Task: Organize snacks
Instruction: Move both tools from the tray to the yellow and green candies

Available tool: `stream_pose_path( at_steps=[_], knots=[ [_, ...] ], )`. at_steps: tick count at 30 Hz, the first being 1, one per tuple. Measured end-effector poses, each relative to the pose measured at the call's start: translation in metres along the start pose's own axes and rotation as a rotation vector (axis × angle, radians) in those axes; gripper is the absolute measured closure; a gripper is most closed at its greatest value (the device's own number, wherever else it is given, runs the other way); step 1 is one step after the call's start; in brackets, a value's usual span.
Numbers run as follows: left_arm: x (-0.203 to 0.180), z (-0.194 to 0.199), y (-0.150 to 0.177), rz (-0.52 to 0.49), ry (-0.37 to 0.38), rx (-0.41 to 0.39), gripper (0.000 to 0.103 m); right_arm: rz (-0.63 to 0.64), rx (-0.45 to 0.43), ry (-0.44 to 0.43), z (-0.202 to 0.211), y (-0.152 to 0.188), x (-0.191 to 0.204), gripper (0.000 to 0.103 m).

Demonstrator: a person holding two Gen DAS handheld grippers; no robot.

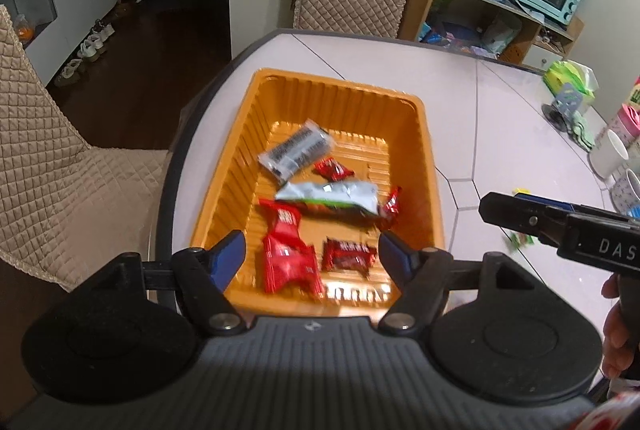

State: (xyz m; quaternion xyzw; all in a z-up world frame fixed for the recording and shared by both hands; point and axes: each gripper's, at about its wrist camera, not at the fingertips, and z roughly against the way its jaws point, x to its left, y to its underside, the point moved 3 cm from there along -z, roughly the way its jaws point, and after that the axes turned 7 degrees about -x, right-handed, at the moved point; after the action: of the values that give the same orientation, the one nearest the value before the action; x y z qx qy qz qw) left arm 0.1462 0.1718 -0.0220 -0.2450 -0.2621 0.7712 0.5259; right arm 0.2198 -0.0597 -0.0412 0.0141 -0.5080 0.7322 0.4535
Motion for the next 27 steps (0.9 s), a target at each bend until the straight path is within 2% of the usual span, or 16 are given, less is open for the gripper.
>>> stream_pose_path(
  at_steps=[15,27],
  knots=[
    [-0.036,0.035,0.057,-0.02,0.045,0.042,0.032,-0.02,0.027,0.044,0.066,0.051,-0.016,0.038],
    [-0.08,0.042,0.093,-0.085,0.114,0.096,0.032,-0.034,0.055,0.12,0.106,0.082,-0.042,0.038]
  ],
)
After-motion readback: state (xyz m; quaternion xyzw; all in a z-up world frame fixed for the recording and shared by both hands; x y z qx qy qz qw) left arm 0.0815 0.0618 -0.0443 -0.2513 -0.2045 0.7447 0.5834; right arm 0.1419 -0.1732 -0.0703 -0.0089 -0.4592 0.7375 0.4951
